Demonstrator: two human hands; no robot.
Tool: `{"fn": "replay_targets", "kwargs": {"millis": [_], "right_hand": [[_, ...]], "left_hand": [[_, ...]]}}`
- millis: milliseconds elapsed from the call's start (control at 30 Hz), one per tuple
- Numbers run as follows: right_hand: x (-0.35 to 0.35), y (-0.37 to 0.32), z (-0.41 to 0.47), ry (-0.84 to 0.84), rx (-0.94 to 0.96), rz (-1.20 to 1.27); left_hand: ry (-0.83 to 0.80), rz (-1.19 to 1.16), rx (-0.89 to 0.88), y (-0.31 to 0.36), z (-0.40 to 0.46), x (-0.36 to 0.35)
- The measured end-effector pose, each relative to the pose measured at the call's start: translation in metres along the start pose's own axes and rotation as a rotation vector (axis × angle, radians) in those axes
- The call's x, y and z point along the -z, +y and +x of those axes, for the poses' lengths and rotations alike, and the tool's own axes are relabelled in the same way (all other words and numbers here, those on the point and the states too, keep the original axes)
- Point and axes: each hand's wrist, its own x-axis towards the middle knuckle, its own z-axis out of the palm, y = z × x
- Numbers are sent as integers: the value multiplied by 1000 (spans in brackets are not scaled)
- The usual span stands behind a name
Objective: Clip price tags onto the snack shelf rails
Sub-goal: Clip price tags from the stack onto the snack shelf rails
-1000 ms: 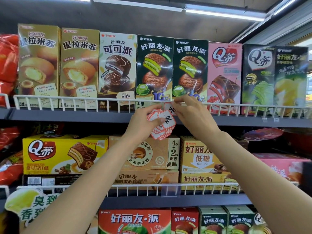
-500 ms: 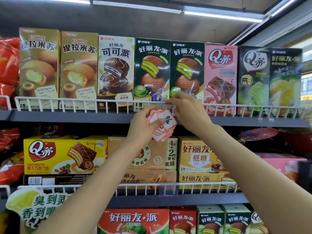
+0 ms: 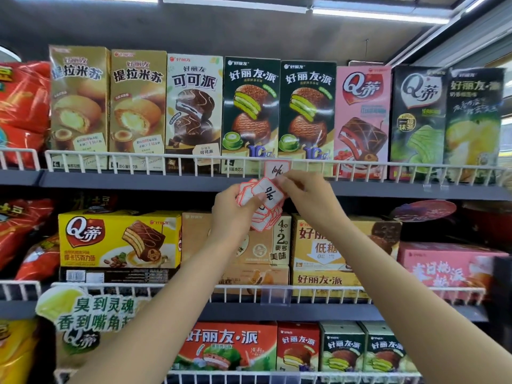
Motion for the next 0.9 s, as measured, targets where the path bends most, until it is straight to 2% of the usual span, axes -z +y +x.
{"fn": "replay_targets", "kwargs": {"millis": [67,333,500,700,900], "right_hand": [[-2,5,-17,-26,-67,121],[-25,45,-79,-73,-179,191],[-46,69,-100,-124,-214,136],[-63,98,-108,-27,-238,-26],[-70,106,-106,-40,-224,-106]], "left_hand": [[-23,24,3,-9,-15,-2],[-134,41,148,-58,-69,-3],[-114,97,203,-89,-88,-5],[-108,295,283,-128,-98,-3],[-116,373,301,-137,-93,-8]]}}
